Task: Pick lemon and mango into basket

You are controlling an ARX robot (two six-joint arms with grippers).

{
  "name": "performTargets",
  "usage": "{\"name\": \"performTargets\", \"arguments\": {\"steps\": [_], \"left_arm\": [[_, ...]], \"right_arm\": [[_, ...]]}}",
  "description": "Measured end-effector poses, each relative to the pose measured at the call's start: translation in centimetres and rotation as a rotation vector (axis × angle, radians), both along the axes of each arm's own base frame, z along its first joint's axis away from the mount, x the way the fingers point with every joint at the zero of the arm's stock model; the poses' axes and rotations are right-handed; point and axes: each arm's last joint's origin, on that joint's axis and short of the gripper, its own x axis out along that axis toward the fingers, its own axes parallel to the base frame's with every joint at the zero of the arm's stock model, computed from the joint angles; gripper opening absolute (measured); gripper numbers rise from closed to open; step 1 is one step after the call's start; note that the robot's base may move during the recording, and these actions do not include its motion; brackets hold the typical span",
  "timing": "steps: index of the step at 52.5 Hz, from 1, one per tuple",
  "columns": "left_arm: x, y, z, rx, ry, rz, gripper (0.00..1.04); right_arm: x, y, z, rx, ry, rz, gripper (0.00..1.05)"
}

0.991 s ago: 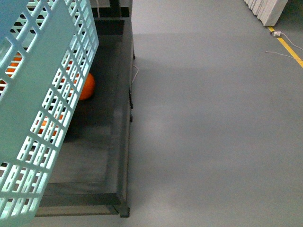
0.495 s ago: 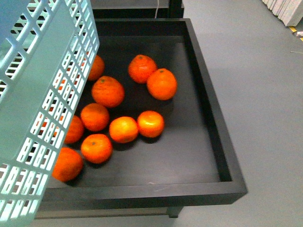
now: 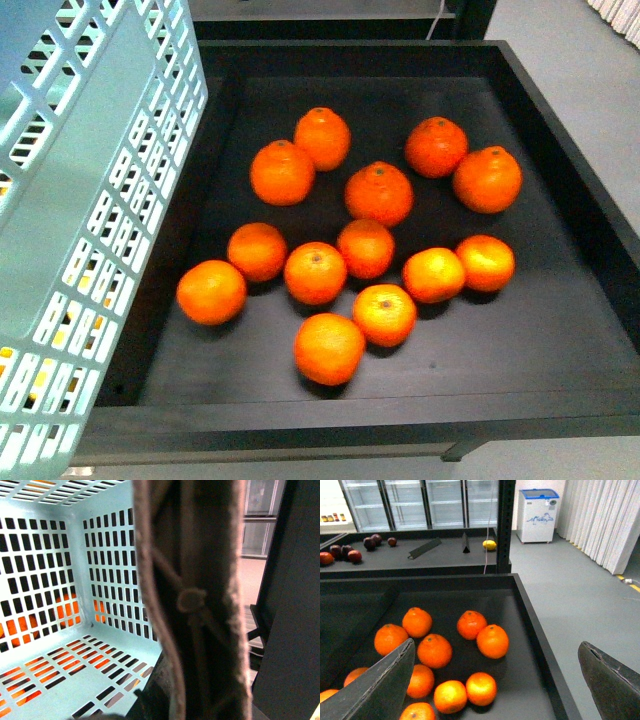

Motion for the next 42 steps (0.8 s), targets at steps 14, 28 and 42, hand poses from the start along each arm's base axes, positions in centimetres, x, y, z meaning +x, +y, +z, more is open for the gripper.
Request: {"name": "performTargets", "arguments": {"steps": [14,28,42], "left_arm": [[0.0,0.0,0.0,-0.001,0.0,0.001,0.05],[-0.02,0.0,0.0,0.0,0.0,0.0,0.05],[-0.01,0.0,0.0,0.0,0.001,0.001,0.05]], "right_arm": [[0.0,-0.01,0.0,-0.001,0.0,-0.002,0.96],[0.0,0.0,0.0,0.0,0.0,0.0,0.96],[0.0,0.0,0.0,-0.001,0.0,0.0,0.96]]}}
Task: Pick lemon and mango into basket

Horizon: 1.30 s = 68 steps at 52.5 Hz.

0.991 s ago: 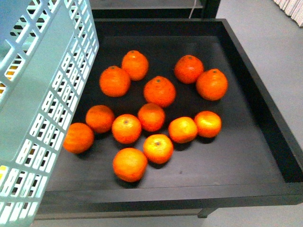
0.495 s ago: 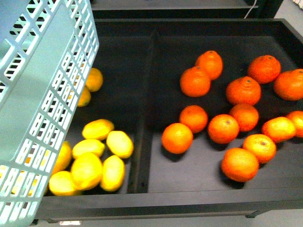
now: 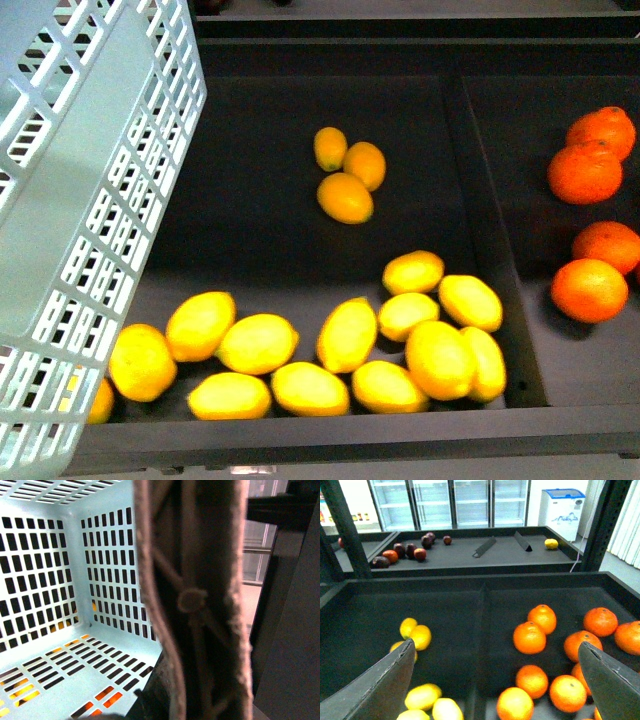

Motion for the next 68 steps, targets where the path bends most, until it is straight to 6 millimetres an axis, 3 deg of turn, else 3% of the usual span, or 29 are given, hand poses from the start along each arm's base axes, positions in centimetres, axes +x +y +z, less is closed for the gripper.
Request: {"name": "performTargets", "arguments": {"steps": [68], "left_arm": [[0.0,0.07,-0.02,0.004,0.002,-0.004,0.05]], "right_arm": [[0.01,0.0,-0.03,0.0,0.002,0.003,0.96]]}}
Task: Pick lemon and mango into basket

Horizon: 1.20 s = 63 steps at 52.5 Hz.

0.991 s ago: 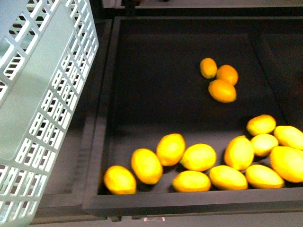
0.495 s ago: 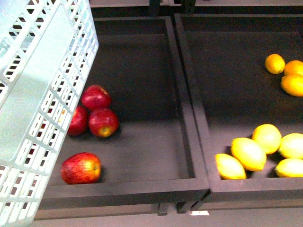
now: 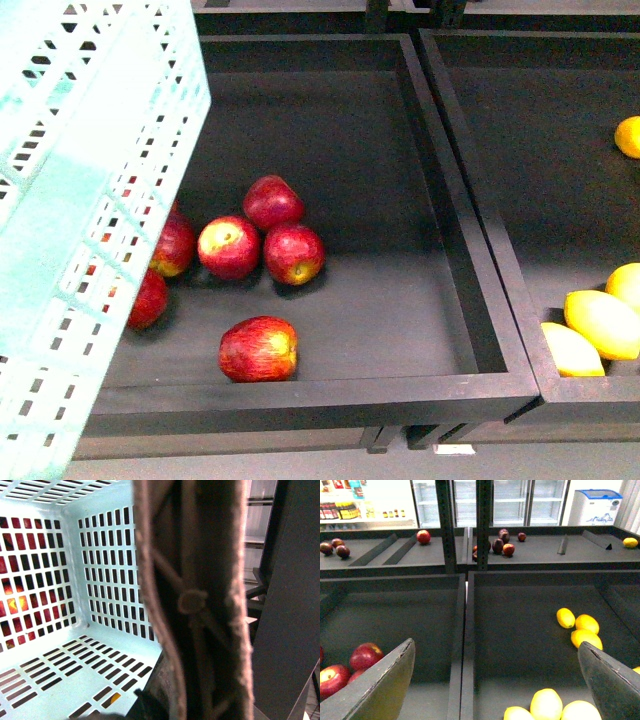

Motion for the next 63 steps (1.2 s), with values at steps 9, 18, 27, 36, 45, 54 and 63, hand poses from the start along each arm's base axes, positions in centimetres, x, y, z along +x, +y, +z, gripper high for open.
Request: {"name": "performTargets", "arguments": {"steps": [9,18,27,36,45,54,63], "left_arm": [[1.1,-1.3,0.5,0.24,0.201,-0.174,0.05],[5.1,-6.0,-0.5,0.634,0.216,-0.509,0.05],[8.6,-12.2,-0.7,0.722,0.146,-0.708,0.05],[9.3,-19.2,0.2,0.678,0.031,-0.949,0.05],[8.5,-23.3,0.3,0.645,-0.006,-1.068,0.05],[8.3,-23.7,0.5,0.629,-0.013,-1.069,0.05],[8.3,-23.7,0.5,0.629,-0.013,-1.067,0.05]], "right_arm": [[0.0,0.0,0.0,0.0,0.0,-0.001,0.96],[0.0,0.0,0.0,0.0,0.0,-0.001,0.96],[0.0,0.0,0.0,0.0,0.0,-0.001,0.96],[0.0,0.0,0.0,0.0,0.0,-0.001,0.96],[0.0,0.0,0.0,0.0,0.0,-0.002,0.96],[0.0,0.0,0.0,0.0,0.0,-0.001,0.96],[0.0,0.0,0.0,0.0,0.0,-0.002,0.96]]}}
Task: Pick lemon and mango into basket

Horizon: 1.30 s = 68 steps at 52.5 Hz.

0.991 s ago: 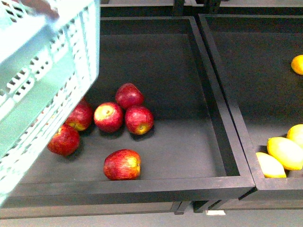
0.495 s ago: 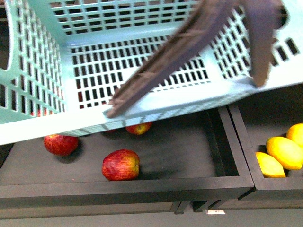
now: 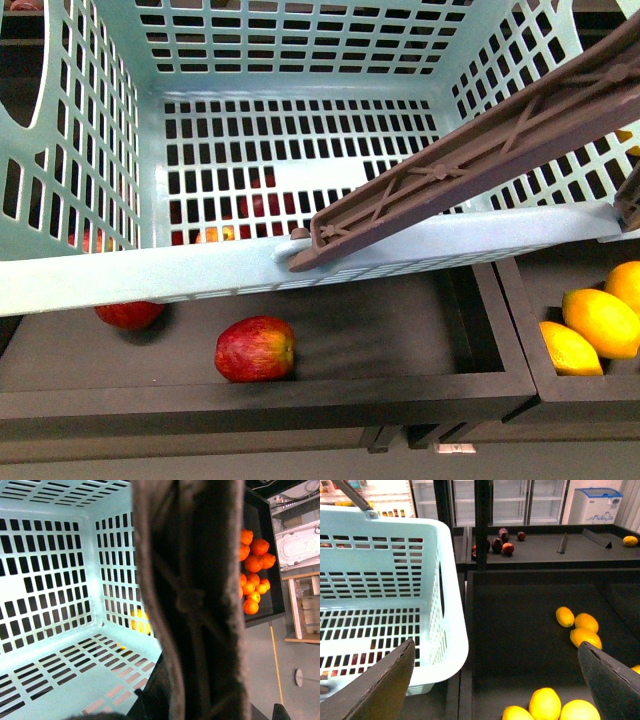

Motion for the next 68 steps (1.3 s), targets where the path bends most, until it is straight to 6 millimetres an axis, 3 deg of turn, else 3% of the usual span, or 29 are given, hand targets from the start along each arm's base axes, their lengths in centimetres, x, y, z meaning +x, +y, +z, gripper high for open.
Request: {"name": "performTargets", "arguments": {"steps": [5,10,15,22,30,35,40,45,58,68], "left_arm": [[0.0,0.0,0.0,-0.001,0.001,-0.003,0.05],[-0.1,-0.1,0.0,-0.002,0.001,-0.005,0.05],[-0.1,-0.1,0.0,-0.003,0.003,-0.004,0.05],[-0.1,-0.1,0.0,-0.004,0.003,-0.003,0.05],[-0.1,-0.1,0.0,-0.004,0.003,-0.003,0.05],[-0.1,-0.1,0.0,-0.002,0.002,-0.001,0.05],[-0.1,-0.1,0.0,-0.004,0.003,-0.002,0.05],[-0.1,-0.1,0.0,-0.005,0.004,-0.003,0.05],[-0.1,-0.1,0.0,-0.003,0.003,-0.002,0.05],[-0.1,-0.1,0.0,-0.003,0.003,-0.001,0.05]], "right_arm": [[0.0,0.0,0.0,0.008,0.016,-0.007,0.96],[0.2,-0.4,-0.2,0.104,0.269,-0.041,0.96],[0.8,-1.3,-0.4,0.177,0.392,-0.072,0.96],[2.4,-3.6,0.2,0.249,0.411,-0.16,0.96],[6.0,-7.2,0.3,0.248,0.437,-0.269,0.96],[9.8,-9.8,-1.4,0.243,0.51,-0.322,0.96],[12.2,-11.2,-3.3,0.259,0.584,-0.337,0.96],[14.9,-12.5,-6.7,0.272,0.703,-0.365,0.96],[18.5,-12.9,-12.6,0.364,0.883,-0.352,0.96],[21.1,-12.1,-15.2,0.42,0.94,-0.36,0.96]]}}
